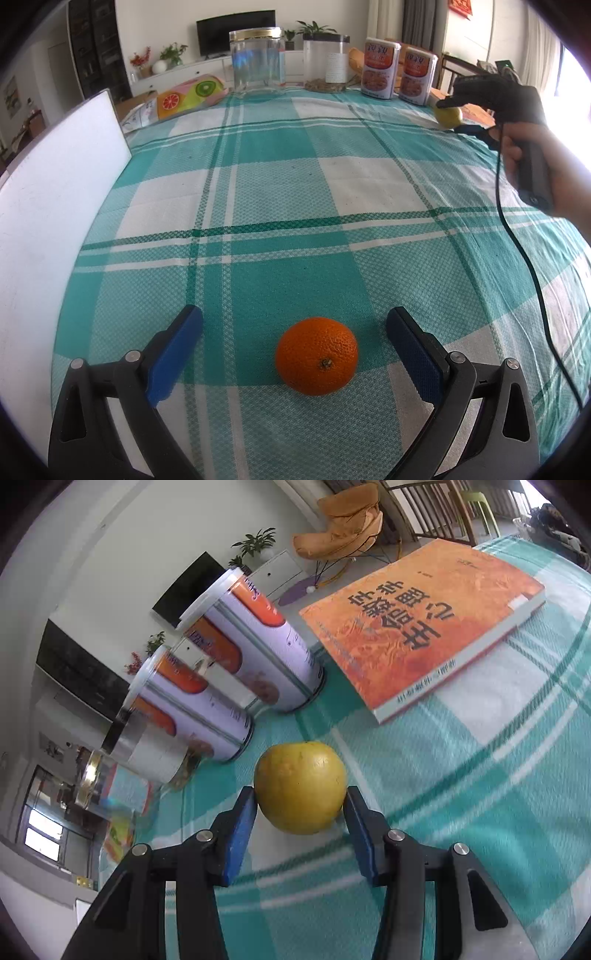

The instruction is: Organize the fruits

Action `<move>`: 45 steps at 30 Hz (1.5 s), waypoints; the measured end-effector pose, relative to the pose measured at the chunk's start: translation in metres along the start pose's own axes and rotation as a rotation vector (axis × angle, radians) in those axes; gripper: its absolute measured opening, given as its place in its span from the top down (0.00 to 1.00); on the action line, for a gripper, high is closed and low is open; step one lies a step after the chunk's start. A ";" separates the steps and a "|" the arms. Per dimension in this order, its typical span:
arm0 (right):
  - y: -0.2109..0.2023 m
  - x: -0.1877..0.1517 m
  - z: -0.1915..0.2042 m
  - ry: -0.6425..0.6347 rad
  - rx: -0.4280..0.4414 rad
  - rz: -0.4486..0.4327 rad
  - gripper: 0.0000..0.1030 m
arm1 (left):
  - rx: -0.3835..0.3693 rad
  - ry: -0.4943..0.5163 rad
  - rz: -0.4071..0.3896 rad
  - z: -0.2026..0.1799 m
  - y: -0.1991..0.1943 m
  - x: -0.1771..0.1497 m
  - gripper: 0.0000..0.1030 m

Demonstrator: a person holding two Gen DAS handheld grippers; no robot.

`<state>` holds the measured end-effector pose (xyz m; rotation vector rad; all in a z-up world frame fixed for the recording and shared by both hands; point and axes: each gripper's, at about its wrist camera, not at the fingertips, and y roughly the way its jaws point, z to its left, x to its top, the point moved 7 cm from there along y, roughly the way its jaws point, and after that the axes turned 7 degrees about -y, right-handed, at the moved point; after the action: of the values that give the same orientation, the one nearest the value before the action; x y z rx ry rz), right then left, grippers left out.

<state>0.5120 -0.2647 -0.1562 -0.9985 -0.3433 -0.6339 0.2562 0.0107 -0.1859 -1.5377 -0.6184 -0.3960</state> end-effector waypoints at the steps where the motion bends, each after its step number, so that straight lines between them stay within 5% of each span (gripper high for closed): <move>1: -0.013 -0.019 0.005 -0.017 0.016 0.015 0.53 | 0.000 0.000 0.000 0.000 0.000 0.000 0.02; 7: -0.099 -0.167 0.030 -0.048 0.090 0.096 0.53 | 0.000 0.000 0.000 0.000 0.000 0.000 0.02; 15: -0.180 -0.282 0.062 -0.319 -0.114 -0.035 0.53 | 0.000 0.000 0.000 0.000 0.000 0.000 0.02; 25: -0.176 -0.278 0.053 -0.298 -0.074 -0.029 0.52 | -0.081 0.022 0.008 -0.006 -0.003 -0.002 0.01; 42: -0.175 -0.277 0.051 -0.274 -0.047 -0.028 0.52 | -0.049 0.077 0.030 -0.014 -0.006 -0.007 0.02; 44: -0.175 -0.277 0.051 -0.274 -0.050 -0.030 0.52 | -0.046 0.079 0.027 -0.013 -0.009 -0.009 0.06; 45: -0.176 -0.277 0.051 -0.274 -0.054 -0.032 0.52 | -0.051 0.079 0.016 -0.012 -0.013 -0.009 0.25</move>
<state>0.1870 -0.1958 -0.1627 -1.1359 -0.5869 -0.5373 0.2429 -0.0029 -0.1802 -1.5669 -0.5377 -0.4609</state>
